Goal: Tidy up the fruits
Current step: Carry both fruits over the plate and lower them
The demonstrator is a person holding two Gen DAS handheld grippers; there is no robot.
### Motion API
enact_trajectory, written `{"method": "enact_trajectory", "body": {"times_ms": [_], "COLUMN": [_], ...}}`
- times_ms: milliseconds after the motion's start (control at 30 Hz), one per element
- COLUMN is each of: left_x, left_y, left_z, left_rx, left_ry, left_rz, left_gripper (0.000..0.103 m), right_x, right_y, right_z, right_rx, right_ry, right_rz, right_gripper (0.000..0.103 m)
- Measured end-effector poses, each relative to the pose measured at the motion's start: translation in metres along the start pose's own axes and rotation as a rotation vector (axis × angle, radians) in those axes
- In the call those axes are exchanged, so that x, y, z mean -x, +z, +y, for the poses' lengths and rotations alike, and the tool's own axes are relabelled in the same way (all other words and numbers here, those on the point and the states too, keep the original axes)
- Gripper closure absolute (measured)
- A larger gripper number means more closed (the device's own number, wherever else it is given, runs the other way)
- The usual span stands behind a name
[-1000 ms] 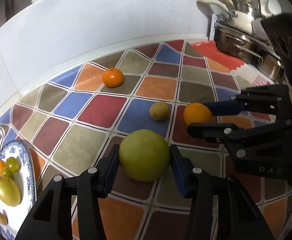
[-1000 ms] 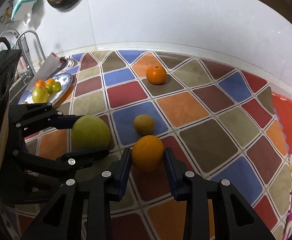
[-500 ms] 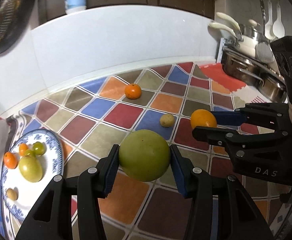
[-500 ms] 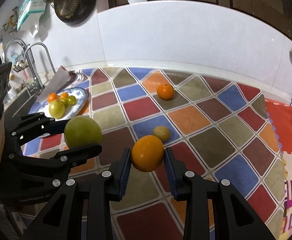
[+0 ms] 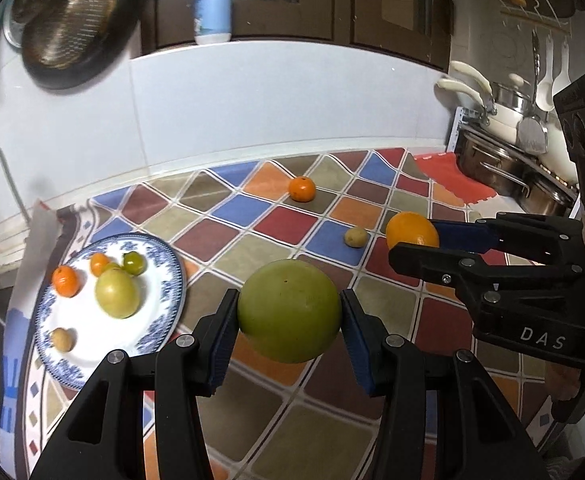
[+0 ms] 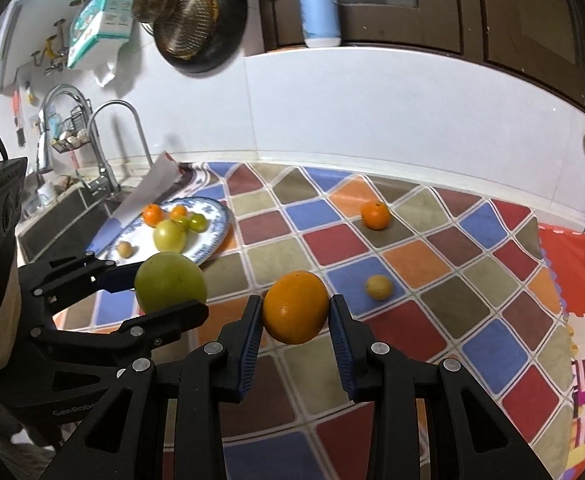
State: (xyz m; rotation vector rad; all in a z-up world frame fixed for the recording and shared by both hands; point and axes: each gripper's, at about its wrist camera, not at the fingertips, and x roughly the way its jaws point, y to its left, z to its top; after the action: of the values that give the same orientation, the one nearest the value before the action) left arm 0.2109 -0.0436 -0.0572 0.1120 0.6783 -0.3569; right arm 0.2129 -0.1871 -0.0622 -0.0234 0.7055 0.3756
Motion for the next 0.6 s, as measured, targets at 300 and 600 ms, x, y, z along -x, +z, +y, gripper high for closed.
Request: {"method": "enact_trajectory", "body": {"times_ms": [300, 600], "left_x": [0.036, 0.062], "left_y": [-0.012, -0.024], "left_z": [0.031, 0.071], "left_rx": [0.017, 0.033], "left_ry": [0.049, 0.096], "left_rz": [-0.037, -0.051], "left_gripper": [0.054, 0.054], "right_x": [0.004, -0.003], "right_y": [0.002, 0.01], "right_z": [0.041, 0.088], "right_rx": [0.027, 0.055], "right_ry": [0.046, 0.088], "right_rz": [-0.02, -0.033], "right_gripper": [0.069, 0.069]}}
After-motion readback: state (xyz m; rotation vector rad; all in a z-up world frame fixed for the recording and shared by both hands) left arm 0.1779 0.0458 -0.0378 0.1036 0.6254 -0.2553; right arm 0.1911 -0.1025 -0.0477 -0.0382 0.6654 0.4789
